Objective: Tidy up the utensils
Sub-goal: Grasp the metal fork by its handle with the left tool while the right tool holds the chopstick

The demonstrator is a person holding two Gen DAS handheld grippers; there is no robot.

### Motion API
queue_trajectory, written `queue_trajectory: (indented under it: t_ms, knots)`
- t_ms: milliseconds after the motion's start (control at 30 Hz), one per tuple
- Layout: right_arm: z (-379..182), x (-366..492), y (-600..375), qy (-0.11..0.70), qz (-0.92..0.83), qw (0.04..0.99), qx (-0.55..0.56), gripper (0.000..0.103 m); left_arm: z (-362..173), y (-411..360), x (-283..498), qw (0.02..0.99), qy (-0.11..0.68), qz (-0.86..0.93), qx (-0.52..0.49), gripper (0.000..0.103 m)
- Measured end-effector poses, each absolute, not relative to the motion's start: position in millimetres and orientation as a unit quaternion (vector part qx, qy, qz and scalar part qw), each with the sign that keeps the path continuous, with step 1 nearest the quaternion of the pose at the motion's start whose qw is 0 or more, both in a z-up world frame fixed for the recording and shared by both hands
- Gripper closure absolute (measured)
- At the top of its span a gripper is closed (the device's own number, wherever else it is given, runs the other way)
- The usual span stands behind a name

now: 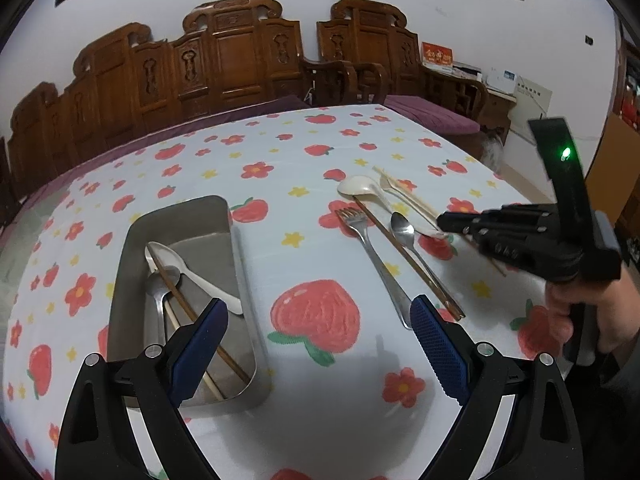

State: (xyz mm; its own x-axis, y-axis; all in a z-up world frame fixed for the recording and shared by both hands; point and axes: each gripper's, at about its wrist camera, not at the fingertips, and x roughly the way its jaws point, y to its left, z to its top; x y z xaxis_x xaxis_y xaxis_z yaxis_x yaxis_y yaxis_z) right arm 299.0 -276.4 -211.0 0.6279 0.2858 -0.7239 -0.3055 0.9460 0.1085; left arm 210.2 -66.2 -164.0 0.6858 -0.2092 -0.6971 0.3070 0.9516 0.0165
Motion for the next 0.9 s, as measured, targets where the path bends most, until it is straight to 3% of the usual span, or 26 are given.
queue_trajectory:
  t_ms: [500,700,900]
  knots:
    - [-207.1,309.3,-311.7,0.390,0.149,0.908,0.037,0.097,-167.2,-109.8,250.4,0.906,0.392,-0.138,0.077,0.014]
    - [-209.3,309.1,-319.8,0.393,0.142,0.908,0.042,0.097,-177.1,-124.8,278.0,0.900,0.408,-0.142,0.063,0.026]
    - [-209.5,310.9,-324.2,0.393,0.138,0.908,0.053,0.097,-198.3,-128.6,309.1,0.890,0.436,-0.128,0.037,0.027]
